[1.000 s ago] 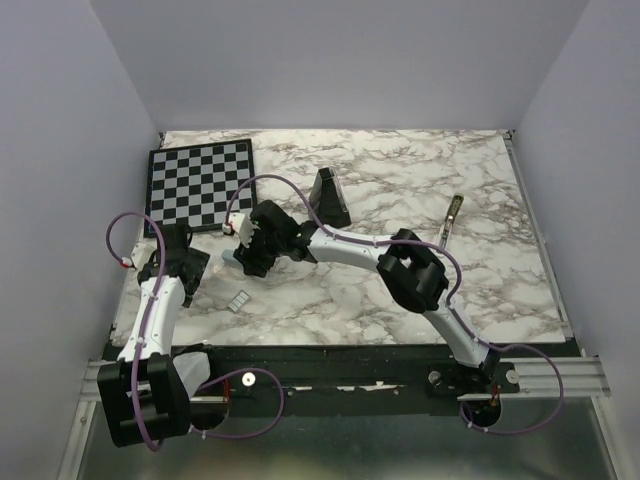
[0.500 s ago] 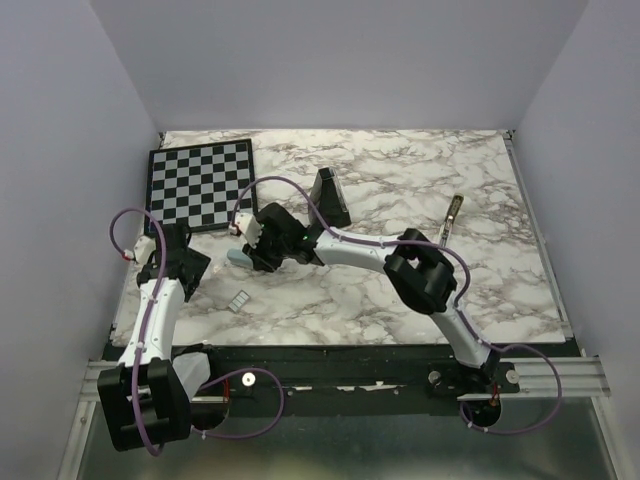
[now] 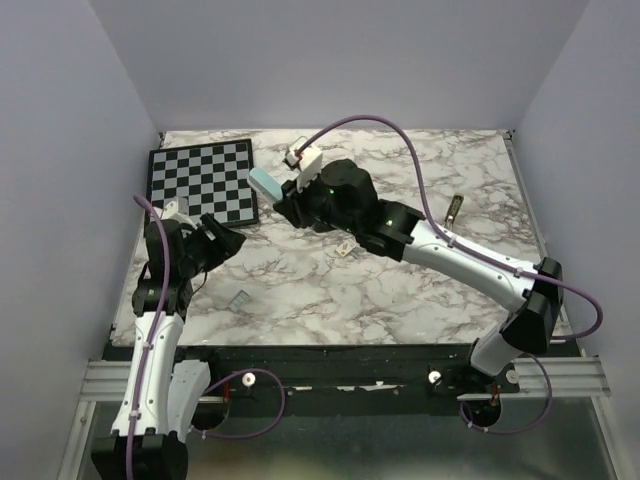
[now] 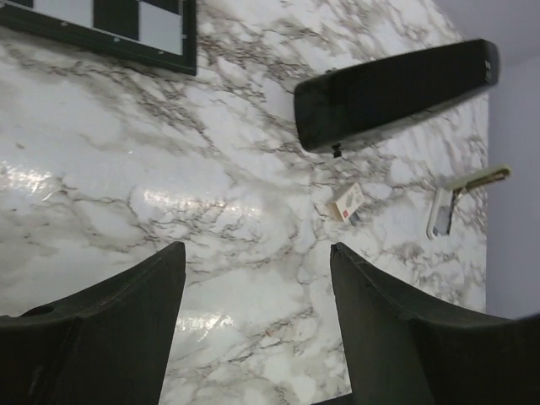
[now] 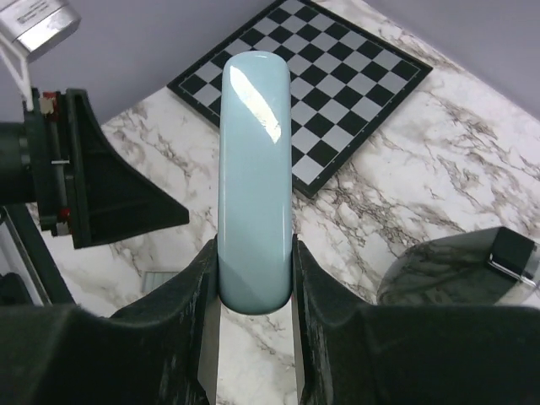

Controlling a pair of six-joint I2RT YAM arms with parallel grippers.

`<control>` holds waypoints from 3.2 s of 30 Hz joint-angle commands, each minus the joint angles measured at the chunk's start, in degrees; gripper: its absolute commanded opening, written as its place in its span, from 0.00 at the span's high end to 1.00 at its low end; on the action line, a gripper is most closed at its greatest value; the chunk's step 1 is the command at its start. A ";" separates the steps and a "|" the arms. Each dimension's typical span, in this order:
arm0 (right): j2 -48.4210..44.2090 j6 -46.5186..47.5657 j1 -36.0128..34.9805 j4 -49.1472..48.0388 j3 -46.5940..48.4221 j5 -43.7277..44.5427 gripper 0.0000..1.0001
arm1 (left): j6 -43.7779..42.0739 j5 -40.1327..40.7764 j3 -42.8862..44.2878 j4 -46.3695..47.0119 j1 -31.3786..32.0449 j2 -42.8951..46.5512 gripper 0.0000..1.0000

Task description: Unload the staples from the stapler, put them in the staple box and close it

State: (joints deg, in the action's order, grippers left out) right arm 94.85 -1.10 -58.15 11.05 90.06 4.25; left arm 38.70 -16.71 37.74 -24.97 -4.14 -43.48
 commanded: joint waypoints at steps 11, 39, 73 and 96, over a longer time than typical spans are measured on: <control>-8.79 -18.58 -0.47 1.00 -13.94 3.66 0.99 | 8.23 -11.87 -3.37 18.38 10.29 12.29 0.24; -13.29 -25.00 -4.51 -10.52 -20.54 1.99 0.99 | 16.94 -3.86 -9.34 28.66 20.66 5.43 0.44; -18.29 -19.65 -2.94 -2.89 -21.16 6.21 0.99 | -3.26 -6.15 -7.69 27.90 21.63 -1.25 1.00; -24.29 5.14 10.34 3.89 -14.22 -2.49 0.99 | -38.17 -2.98 1.91 19.60 30.94 -11.97 1.00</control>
State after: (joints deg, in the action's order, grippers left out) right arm 70.11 -6.59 -50.06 16.86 69.84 -2.98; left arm 8.36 -21.67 40.12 2.59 25.61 -51.94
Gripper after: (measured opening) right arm 0.380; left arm 0.032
